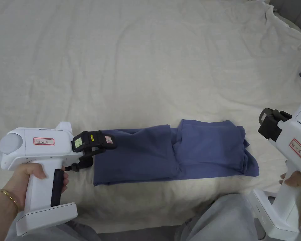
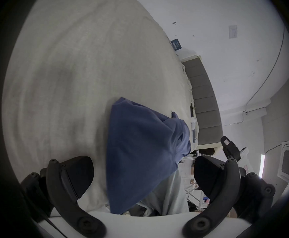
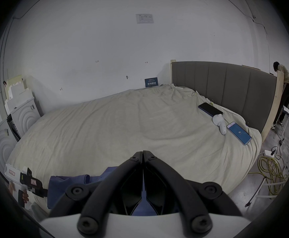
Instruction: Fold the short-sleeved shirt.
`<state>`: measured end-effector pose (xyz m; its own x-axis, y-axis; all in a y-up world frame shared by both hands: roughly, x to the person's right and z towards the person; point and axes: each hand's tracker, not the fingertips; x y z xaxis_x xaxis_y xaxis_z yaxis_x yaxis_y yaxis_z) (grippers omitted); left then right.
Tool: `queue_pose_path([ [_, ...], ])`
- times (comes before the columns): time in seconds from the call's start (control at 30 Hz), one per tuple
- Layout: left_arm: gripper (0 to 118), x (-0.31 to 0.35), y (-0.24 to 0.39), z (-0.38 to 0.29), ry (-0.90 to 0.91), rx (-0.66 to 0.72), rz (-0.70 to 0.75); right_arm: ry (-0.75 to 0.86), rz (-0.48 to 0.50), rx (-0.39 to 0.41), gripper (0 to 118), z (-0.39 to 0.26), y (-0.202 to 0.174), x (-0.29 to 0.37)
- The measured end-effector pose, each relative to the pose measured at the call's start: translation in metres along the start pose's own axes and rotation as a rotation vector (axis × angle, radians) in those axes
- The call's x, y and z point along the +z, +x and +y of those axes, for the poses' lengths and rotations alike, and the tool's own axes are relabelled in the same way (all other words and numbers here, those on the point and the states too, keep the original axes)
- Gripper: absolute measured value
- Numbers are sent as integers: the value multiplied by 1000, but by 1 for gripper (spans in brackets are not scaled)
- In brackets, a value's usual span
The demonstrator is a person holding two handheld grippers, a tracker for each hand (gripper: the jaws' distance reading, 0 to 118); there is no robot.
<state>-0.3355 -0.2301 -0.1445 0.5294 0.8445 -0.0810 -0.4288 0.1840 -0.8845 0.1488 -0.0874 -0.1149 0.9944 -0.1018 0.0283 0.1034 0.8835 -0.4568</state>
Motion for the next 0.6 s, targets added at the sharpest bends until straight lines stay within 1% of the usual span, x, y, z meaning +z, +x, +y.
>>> queue_pose_path([
  [0.03,116,-3,0,1,-11,24,-29,-4,0,-1,0,-1,0,-1],
  [0.07,109,-6,-1,1,-18,40,-49,-8,-2,-2,0,-2,0,-2],
  [0.1,94,-9,-2,0,-18,42,-42,-12,-5,-1,0,-3,0,-4],
  [0.17,72,-14,0,-3,-20,14,-5,-22,-13,10,0,-6,0,-6],
  [0.23,34,-15,2,-6,-13,-37,65,-29,-19,16,0,-7,0,-7],
  [0.27,14,-16,2,-7,5,-30,113,-34,-17,12,0,-8,3,-9],
  [0.3,11,-16,0,-7,21,-3,128,-37,-17,9,0,-9,4,-10],
  [0.37,9,-14,-2,-6,20,63,90,-40,-19,11,0,-10,4,-11],
  [0.47,6,-13,19,-6,20,34,219,-42,-16,13,0,-9,3,-9],
  [0.6,5,6,42,2,46,25,243,-36,-6,14,0,-8,1,-7],
])
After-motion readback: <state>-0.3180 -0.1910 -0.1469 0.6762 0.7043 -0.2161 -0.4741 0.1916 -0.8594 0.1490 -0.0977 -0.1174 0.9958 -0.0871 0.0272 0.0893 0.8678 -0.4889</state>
